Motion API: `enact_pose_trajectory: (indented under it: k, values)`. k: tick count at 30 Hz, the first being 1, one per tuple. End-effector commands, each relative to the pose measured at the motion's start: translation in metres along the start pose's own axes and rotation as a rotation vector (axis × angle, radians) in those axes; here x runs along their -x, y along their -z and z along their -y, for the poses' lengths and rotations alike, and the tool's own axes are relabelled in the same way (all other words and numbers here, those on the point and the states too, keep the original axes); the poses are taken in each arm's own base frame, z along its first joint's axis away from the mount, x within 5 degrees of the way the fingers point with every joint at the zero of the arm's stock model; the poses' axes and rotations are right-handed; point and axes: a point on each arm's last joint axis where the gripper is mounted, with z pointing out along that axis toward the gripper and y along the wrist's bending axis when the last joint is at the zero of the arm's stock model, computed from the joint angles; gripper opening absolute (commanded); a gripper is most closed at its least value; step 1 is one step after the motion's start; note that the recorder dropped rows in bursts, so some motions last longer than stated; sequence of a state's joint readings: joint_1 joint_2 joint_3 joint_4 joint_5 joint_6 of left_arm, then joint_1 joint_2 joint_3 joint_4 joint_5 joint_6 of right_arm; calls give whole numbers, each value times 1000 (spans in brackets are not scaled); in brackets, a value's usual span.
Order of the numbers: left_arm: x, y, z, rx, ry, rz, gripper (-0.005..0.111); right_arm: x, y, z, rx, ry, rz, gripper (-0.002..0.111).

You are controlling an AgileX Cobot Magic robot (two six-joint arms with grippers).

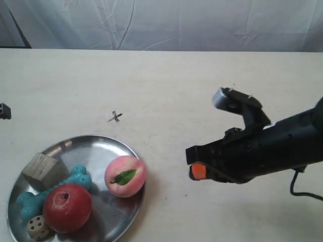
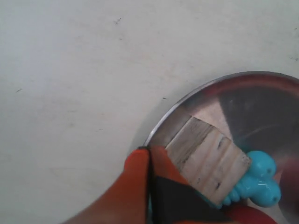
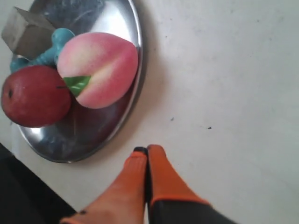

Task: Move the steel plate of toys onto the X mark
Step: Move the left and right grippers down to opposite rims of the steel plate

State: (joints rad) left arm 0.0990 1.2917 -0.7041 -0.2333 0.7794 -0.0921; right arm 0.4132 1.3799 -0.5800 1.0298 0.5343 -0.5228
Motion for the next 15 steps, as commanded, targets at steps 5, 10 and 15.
enact_pose_trajectory:
  k: [5, 10, 15]
  values:
    - [-8, -19, -7, -2, -45, 76, 0, 6, -47, 3, -65, 1, -102, -1]
    - [-10, -39, -12, 19, -39, 22, 0, 9, -69, 3, -85, 13, -142, -1]
    - [-14, -62, -16, 36, -70, -83, 4, 8, -90, -16, -65, 84, -186, -1]
